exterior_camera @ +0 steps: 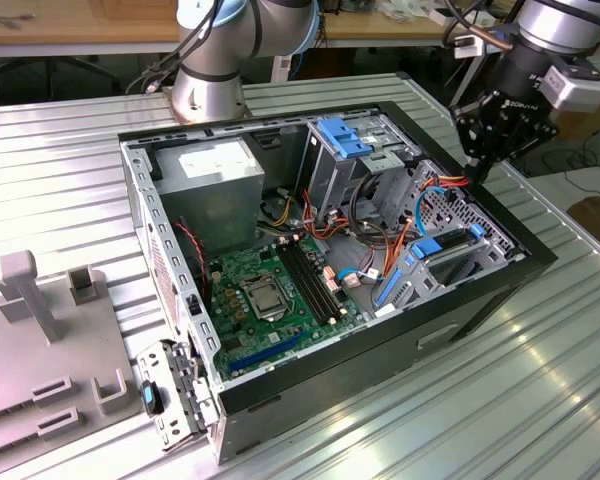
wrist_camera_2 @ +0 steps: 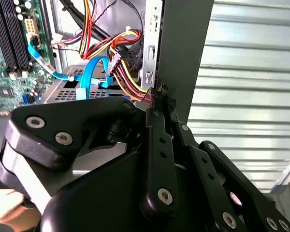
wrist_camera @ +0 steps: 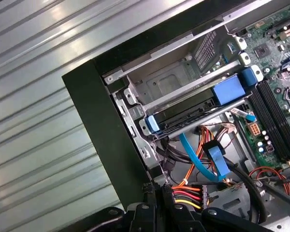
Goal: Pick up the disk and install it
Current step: 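Insert the first disk wire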
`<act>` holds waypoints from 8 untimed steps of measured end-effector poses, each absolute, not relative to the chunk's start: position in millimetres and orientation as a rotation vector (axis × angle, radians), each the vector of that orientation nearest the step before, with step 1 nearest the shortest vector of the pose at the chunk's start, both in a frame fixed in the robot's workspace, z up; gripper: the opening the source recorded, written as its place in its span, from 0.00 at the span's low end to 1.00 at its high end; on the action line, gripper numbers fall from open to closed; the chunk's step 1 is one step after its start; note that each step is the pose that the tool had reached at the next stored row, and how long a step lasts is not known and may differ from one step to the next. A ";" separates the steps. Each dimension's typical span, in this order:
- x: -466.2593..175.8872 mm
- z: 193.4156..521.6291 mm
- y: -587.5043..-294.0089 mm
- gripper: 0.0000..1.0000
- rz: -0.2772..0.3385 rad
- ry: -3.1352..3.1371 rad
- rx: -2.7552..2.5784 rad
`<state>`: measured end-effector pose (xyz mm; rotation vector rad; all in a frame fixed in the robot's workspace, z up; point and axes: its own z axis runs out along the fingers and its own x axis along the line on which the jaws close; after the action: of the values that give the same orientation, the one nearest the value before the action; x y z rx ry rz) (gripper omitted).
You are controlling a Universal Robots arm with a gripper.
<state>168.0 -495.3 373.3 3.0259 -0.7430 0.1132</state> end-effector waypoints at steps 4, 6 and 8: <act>168.0 373.4 -495.3 0.17 0.112 -0.844 2.997; 168.0 373.4 -495.3 0.17 0.111 -0.891 2.982; 168.0 373.3 -495.3 0.17 0.110 -0.941 2.965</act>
<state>168.0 -495.3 373.3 2.9654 -0.9410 0.1104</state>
